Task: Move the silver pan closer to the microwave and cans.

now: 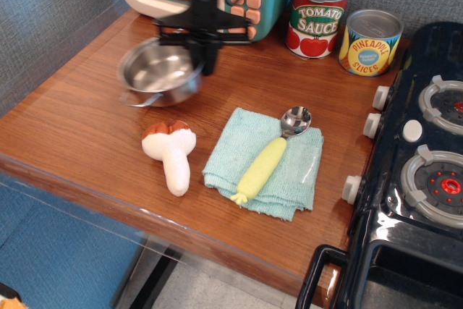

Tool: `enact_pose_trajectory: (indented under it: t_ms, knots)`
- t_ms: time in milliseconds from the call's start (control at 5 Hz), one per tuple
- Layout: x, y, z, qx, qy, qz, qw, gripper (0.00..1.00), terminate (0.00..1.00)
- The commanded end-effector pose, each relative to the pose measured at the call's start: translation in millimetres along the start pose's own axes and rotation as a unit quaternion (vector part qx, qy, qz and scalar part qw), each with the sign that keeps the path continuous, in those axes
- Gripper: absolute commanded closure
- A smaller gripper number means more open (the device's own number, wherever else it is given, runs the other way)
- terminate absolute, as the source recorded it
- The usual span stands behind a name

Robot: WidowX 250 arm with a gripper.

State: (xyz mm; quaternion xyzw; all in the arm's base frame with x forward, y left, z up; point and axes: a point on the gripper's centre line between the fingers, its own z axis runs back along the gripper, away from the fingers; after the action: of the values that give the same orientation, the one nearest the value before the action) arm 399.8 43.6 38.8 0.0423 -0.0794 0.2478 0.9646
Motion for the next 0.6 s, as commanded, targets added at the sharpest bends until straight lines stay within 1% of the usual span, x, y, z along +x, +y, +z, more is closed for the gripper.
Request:
enact_pose_trajectory:
  t_ms: [0,200,400]
  knots:
    - [12.0,-27.7,3.1,-0.013,-0.013,-0.014,0.9997,1.0,0.0]
    - [12.7,-32.5,1.1,-0.013,-0.009,-0.016,0.9997,1.0,0.0]
    - [18.1,-32.1,9.3,-0.035,-0.011,-0.018,0.9992,0.0,0.0]
